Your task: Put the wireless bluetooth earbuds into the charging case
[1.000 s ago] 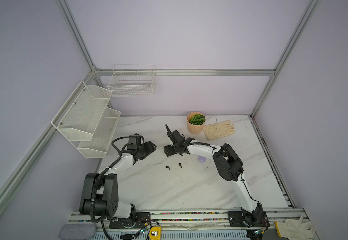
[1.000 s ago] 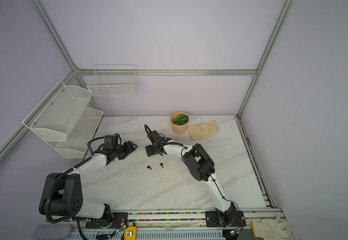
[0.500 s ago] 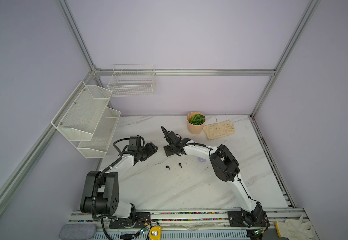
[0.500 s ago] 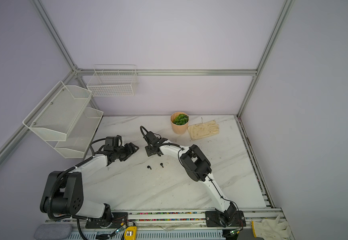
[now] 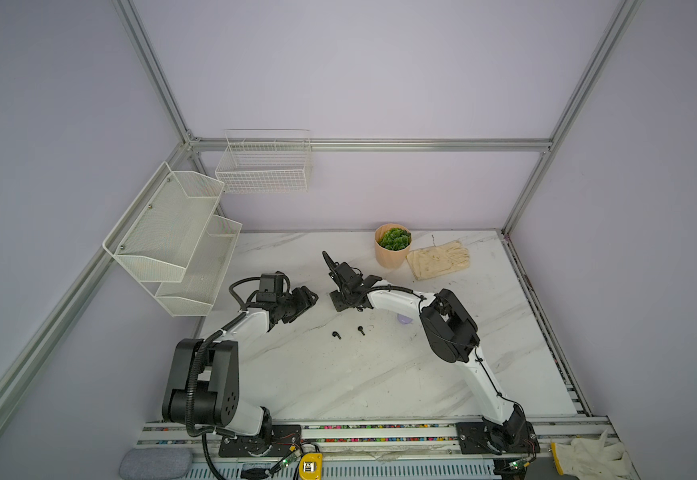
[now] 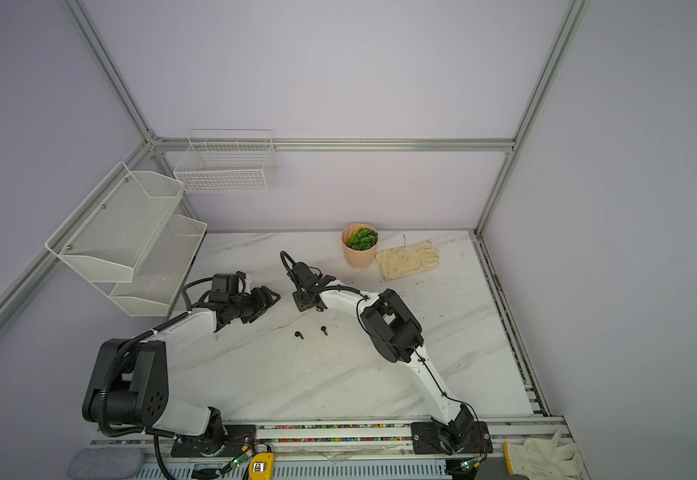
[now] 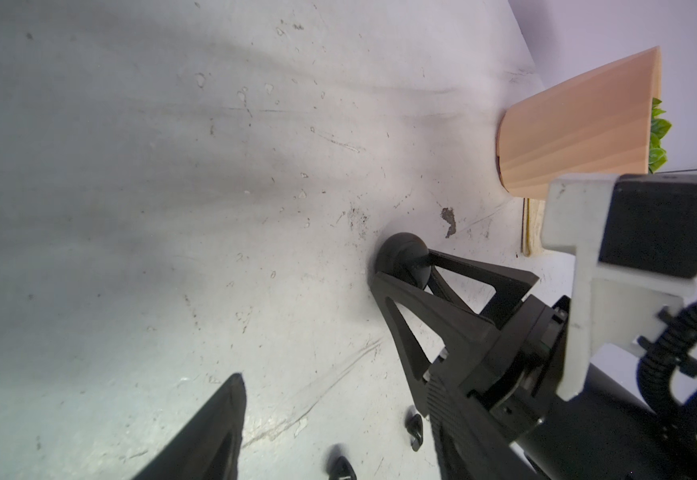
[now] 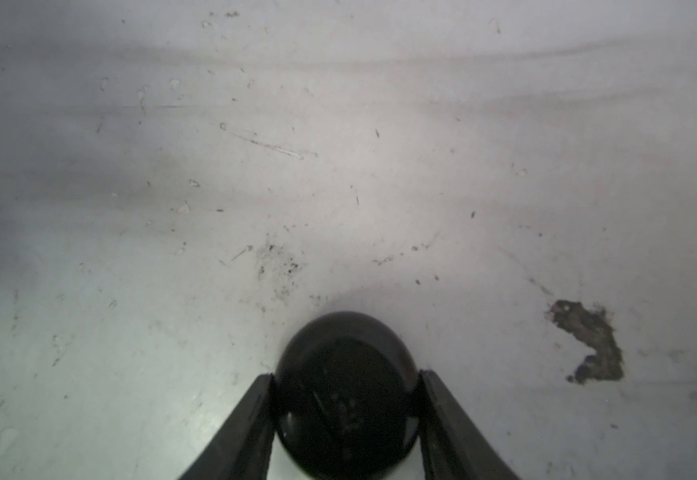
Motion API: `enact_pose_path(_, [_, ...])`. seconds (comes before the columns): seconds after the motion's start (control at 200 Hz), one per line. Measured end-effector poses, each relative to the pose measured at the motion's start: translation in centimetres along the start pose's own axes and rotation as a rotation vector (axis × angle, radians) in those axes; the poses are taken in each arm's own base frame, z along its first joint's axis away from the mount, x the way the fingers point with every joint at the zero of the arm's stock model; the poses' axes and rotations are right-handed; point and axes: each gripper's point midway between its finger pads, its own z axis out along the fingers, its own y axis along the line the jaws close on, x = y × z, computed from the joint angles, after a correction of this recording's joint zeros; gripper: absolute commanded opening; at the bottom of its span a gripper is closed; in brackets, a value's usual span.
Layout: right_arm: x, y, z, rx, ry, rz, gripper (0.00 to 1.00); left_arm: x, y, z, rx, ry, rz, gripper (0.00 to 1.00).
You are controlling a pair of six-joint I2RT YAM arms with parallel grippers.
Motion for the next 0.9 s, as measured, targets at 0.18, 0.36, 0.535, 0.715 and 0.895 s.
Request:
enact_pose_path(0.18, [0.2, -0.3, -1.7, -0.014, -0.013, -0.060, 0.52, 0.1, -0.3, -0.6, 0.010, 0.003, 0.009, 0.68])
enact_pose_path(0.36, [0.4, -0.2, -8.1, -0.063, -0.059, -0.066, 0.51, 0.7, -1.7, -2.8, 0.072, -0.021, 0.036, 0.67])
enact_pose_path(0.535, [5.1, 3.1, -17.5, -0.161, -0.118, -0.043, 0.51, 3.3, -1.1, -3.9, 0.098, -0.004, 0.021, 0.66])
enact_pose_path(0.715, [15.8, 9.5, -20.6, -0.289, -0.023, -0.123, 0.52, 6.1, -1.7, -4.0, 0.123, 0.040, 0.037, 0.66])
enact_pose_path(0.895, [21.1, 9.9, -18.1, -0.239, 0.077, -0.190, 0.53, 6.6, -2.3, -4.2, 0.138, 0.048, 0.047, 0.67])
